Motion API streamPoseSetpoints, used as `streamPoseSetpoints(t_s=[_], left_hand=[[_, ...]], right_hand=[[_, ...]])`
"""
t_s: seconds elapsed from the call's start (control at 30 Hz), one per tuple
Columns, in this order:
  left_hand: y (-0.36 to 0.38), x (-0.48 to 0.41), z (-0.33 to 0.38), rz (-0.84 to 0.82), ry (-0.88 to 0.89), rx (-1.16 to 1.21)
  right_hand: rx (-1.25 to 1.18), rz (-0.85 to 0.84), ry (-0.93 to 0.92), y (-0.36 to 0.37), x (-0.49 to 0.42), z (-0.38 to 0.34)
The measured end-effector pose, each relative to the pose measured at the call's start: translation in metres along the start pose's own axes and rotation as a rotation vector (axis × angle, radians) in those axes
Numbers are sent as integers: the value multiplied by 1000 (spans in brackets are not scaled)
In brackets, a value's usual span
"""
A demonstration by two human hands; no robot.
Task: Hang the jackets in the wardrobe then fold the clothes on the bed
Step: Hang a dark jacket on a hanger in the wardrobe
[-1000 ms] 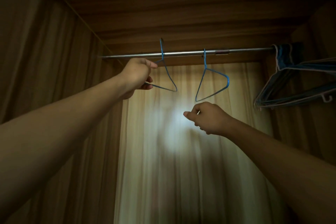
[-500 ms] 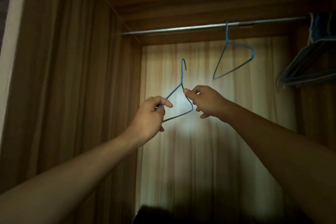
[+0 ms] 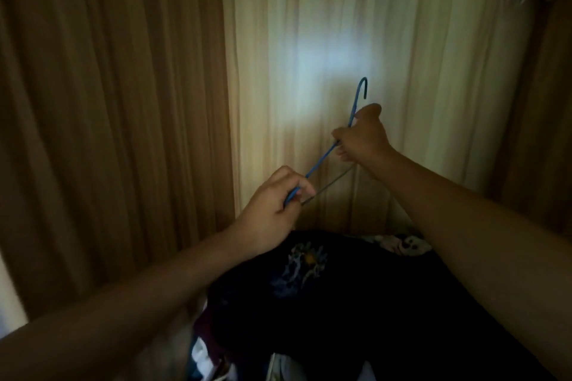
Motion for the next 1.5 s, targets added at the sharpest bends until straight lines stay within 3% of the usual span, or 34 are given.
streamPoseSetpoints(t_s=[0.13,0.27,0.37,0.43,0.53,0.57,0.67,0.77,0.93,1.13,1.27,1.4,1.5], left_hand=[[34,23,-25,-162,29,76],[57,45,-63,-246,-92,187],[58,65,-106,-228,-164,25],[66,99,-157,-336,-397,-151],[96,212,-208,-623,-1149,6],[104,243,-208,-700,-1308,62],[122,288,-200,-770,-1529,217],[128,294,-200,-808,-1504,182],[127,262,-203,-663,-1289,-8],[164,304,-173,-244,-1557,475],[195,298,-165,154,-1529,807],[175,274,-190,482,-1414,596],[136,233,-207,509,-1200,379]], right_hand=[[-85,-82,158,9,-2,38],[-47,-47,206,0,0,57],[112,-105,172,-1,1,71],[211,-125,120,-3,-2,80],[356,-125,-1,-4,-9,89],[393,-129,-37,-3,-10,92],[462,-196,-84,5,-13,105],[464,-257,-54,13,-15,116],[504,-316,-49,30,-15,129],[601,-337,-74,49,-8,144],[566,-389,-63,57,-2,155],[607,-375,-129,52,0,151],[593,-361,-168,40,2,142]])
Point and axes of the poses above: each hand's wrist, its own x-axis away from the middle knuckle, its own y-axis out of the palm, z = x × y, the point moved 9 cm from there along -x, towards the middle knuckle, and after that the axes turned 12 degrees about y, right-handed, at the moved point
